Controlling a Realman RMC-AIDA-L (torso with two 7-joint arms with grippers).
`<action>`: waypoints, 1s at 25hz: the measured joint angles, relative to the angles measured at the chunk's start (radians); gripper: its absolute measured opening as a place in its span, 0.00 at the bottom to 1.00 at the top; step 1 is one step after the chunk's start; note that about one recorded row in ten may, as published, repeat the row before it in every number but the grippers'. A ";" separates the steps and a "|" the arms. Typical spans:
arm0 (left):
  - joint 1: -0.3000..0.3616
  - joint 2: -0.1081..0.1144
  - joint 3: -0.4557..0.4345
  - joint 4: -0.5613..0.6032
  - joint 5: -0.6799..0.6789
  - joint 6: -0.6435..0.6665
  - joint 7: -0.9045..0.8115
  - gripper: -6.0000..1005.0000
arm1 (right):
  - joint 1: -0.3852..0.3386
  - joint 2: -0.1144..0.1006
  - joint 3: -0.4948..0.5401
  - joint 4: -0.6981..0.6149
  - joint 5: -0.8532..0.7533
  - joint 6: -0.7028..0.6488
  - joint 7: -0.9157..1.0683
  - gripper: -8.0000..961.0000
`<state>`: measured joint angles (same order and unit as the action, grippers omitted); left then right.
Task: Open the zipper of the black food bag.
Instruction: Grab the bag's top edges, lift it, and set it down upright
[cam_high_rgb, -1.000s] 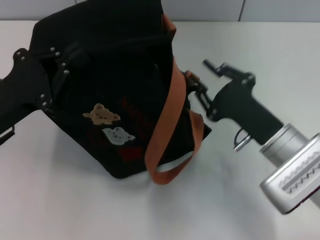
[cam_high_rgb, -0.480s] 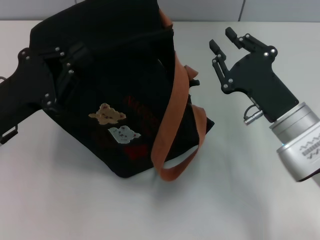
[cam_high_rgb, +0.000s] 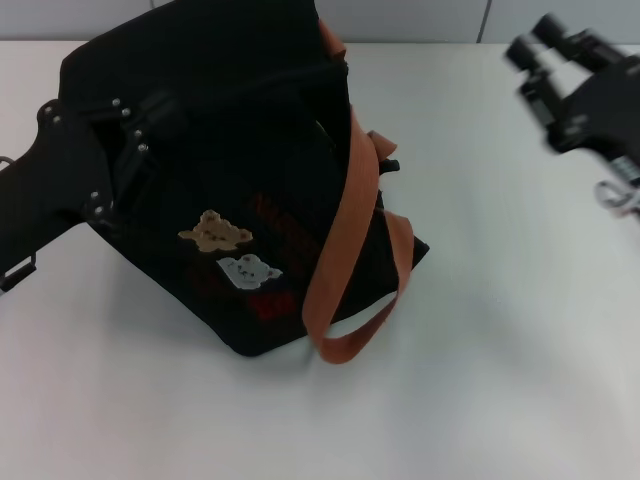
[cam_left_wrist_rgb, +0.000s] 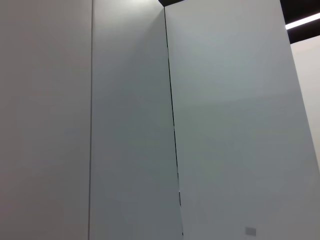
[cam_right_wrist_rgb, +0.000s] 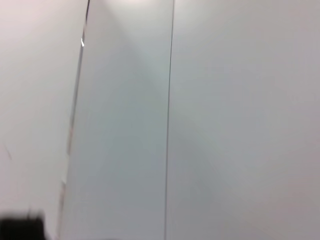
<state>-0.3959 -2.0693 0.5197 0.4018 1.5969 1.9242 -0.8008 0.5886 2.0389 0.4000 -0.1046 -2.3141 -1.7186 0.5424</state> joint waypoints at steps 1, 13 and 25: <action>0.000 0.000 0.000 0.000 0.000 0.000 0.000 0.03 | 0.000 0.000 0.000 0.000 0.000 0.000 0.000 0.47; -0.001 0.000 0.016 -0.015 0.000 -0.010 0.000 0.03 | 0.026 0.047 -0.489 -0.478 0.010 -0.085 0.131 0.55; -0.009 -0.002 0.030 -0.026 0.000 -0.017 0.000 0.03 | 0.007 0.049 -0.495 -0.144 0.082 0.118 -0.326 0.64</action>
<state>-0.4046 -2.0709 0.5492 0.3754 1.5967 1.9070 -0.8008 0.5957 2.0877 -0.0949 -0.2486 -2.2318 -1.6004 0.2163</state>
